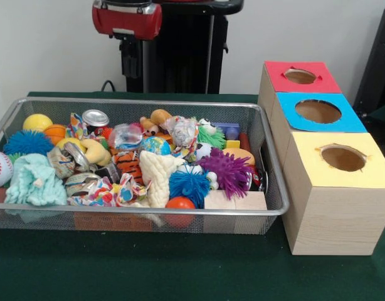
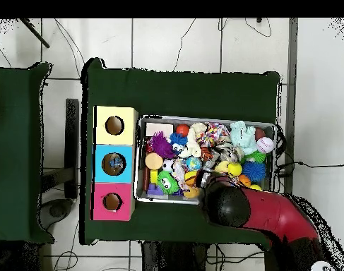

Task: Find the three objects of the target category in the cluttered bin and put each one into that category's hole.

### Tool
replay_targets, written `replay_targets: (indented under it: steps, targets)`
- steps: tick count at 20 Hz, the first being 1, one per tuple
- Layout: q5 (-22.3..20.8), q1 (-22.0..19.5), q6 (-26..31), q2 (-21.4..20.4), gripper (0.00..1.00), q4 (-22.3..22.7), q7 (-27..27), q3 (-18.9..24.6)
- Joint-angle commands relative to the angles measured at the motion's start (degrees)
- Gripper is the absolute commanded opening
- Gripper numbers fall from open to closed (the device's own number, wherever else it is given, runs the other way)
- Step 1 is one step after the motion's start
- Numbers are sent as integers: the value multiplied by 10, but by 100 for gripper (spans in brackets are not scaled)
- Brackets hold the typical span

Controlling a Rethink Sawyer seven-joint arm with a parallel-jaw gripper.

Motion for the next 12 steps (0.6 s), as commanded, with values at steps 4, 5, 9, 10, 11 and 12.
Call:
replay_targets:
  steps: [4,5,9,10,11,12]
  targets:
    - [5,23,2,14,0,32,28,27]
    - [2,20,-10,17,0,33,26,27]
    - [-12,15,-42,24,100,31,27,23]
    - [-19,14,-46,27,100,27,23,22]
    - [-25,15,-45,32,100,20,19,17]
    - [-30,11,-47,36,100,18,16,16]
